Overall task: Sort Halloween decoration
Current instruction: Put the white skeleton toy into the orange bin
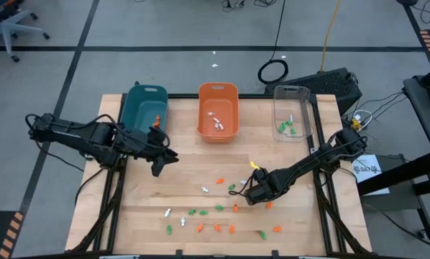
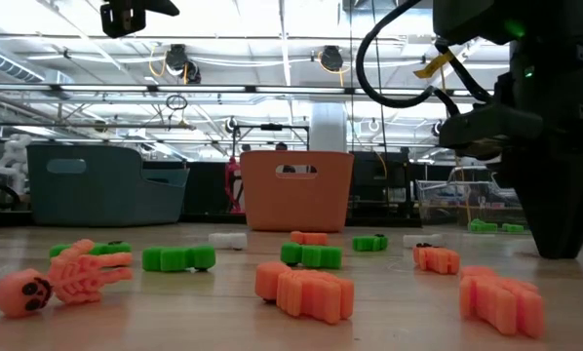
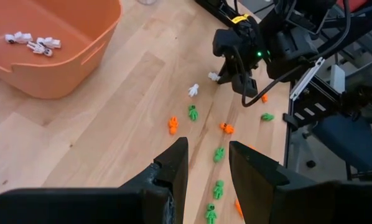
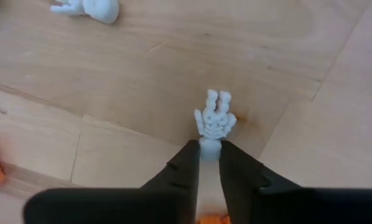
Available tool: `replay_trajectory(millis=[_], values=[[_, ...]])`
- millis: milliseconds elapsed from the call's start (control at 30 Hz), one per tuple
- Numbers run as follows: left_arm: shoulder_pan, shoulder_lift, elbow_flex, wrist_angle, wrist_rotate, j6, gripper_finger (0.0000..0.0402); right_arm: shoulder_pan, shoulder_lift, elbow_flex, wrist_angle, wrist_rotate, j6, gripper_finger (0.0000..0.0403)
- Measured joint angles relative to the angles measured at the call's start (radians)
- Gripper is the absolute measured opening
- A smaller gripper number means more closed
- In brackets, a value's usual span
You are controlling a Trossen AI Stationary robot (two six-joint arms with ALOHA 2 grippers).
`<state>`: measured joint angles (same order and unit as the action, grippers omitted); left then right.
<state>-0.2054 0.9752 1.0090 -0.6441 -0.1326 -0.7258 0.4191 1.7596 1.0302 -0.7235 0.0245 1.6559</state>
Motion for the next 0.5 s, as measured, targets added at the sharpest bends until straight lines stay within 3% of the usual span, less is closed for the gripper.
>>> replay_trajectory(millis=[133,500], values=[[0.0,0.0,0.0,0.0,-0.002,0.0,0.0116,0.0,0.0,0.0,0.0,0.0,-0.021,0.0009],[0.0,0.0,0.0,-0.001,-0.003,0.002,0.0116,-0.001,-0.041,-0.005,0.007,-0.004,-0.095,0.0003]])
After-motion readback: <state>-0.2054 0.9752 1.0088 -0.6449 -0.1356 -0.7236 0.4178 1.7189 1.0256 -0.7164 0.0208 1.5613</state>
